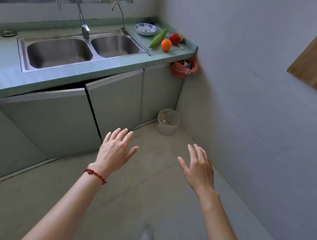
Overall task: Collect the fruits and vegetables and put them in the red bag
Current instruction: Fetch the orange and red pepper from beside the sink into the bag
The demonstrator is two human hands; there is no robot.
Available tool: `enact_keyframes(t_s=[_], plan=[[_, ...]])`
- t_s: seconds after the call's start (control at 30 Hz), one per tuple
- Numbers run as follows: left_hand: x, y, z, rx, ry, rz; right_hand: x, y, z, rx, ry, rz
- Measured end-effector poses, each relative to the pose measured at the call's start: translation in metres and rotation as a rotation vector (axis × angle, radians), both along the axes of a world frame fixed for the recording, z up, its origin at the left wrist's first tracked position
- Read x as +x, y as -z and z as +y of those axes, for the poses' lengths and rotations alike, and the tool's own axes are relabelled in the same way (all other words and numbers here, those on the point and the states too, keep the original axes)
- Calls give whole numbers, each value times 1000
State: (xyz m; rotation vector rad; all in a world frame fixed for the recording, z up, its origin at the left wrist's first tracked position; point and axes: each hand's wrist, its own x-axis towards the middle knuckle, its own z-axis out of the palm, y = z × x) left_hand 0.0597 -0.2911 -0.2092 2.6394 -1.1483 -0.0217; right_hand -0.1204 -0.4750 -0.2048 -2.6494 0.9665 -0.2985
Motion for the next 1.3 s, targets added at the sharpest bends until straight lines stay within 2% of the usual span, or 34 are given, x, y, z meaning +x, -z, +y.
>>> enact_keyframes(t_s=[0.33,0.6,0.87,1.3], plan=[[99,-9,-127,5,-13,19,109,-9,-121,48,-44,47],[226,2,-223,-10,2,23,235,9,-204,34,-41,41],[344,-4,-308,43,65,24,347,-1,-281,78,-34,80],[463,11,-427,88,47,61,474,11,-407,87,-71,131]])
